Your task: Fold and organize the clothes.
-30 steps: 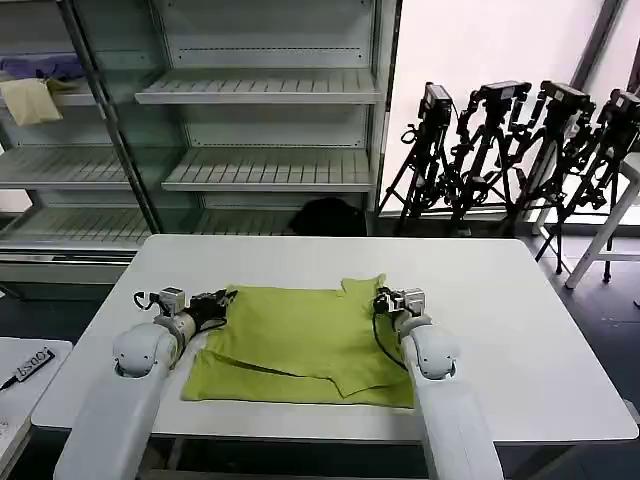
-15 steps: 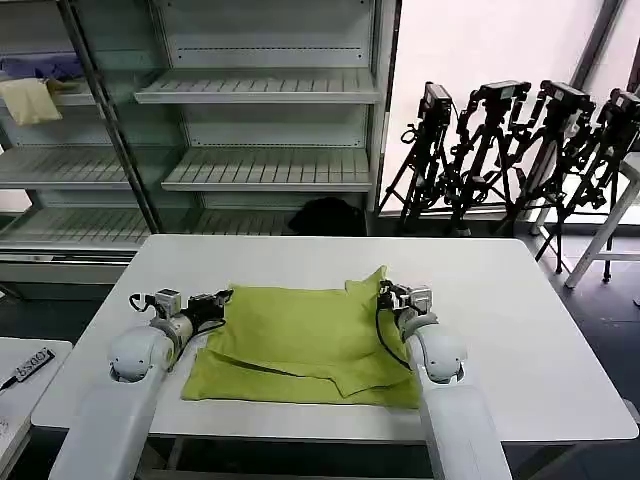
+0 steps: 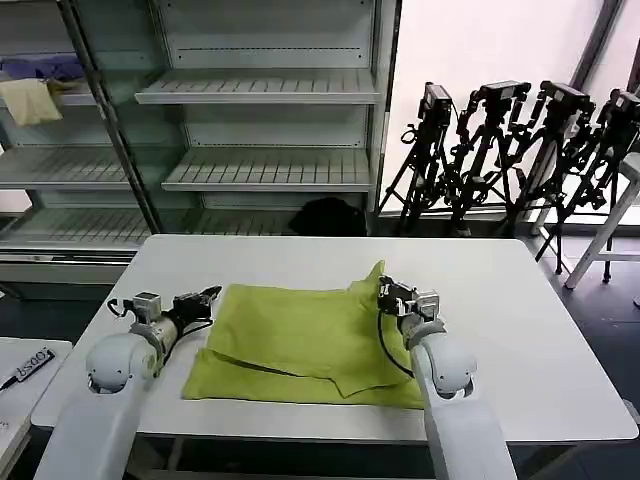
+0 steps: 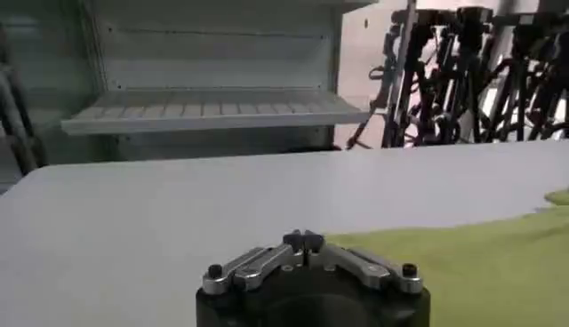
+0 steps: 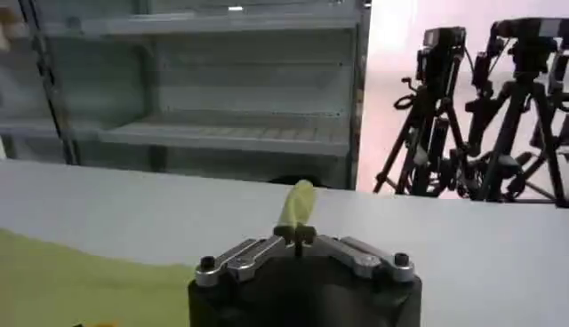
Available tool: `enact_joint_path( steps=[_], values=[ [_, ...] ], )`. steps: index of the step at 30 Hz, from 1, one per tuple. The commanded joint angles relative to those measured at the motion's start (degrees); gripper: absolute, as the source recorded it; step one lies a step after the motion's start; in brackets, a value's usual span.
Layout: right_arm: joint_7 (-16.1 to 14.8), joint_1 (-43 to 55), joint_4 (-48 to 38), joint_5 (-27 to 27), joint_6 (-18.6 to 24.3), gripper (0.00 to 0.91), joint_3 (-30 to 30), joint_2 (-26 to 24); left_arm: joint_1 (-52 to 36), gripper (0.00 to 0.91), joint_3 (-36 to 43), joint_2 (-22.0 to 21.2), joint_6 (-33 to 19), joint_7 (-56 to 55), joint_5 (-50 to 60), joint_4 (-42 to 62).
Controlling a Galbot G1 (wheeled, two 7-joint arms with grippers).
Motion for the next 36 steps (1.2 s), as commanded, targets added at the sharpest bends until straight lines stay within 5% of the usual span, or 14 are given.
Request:
enact_joint_path(
  steps=[1,15,29,31,32,33,36],
  values=[
    [-0.1,-1.8,2.8,0.0,0.1,0.0,0.0,-0.1,-0.9,0.907,1.8,0.0,0.1,-0.4,4.2,0.6],
    [-1.2,-0.5,0.6,-0.7,0.2,0.0,0.8,0.0,-10.6,0.907,8.6,-3.3,0.1,-0.4,8.9,11.9],
    [-1.4,0.4,-0.9,-1.6,0.2,0.0,1.2,0.6,-10.7,0.897,8.3,-3.6,0.1,1.5,9.2,14.0],
    [-1.3,0.4,-0.8,-1.6,0.2,0.0,1.1,0.6,-10.6,0.655,8.3,-3.7,0.1,1.6,9.2,14.1],
    [-1.3,0.4,-0.8,-1.6,0.2,0.0,1.1,0.6,-10.6,0.373,8.3,-3.8,0.1,1.7,9.1,14.1],
    [-1.3,0.4,-0.8,-1.7,0.2,0.0,1.0,0.6,-10.6,0.202,8.4,-3.8,0.1,1.8,9.1,14.1],
    [-1.3,0.4,-0.8,-1.8,0.2,0.0,1.0,0.7,-10.4,0.01,8.4,-3.9,0.1,2.3,9.1,13.8]
  ],
)
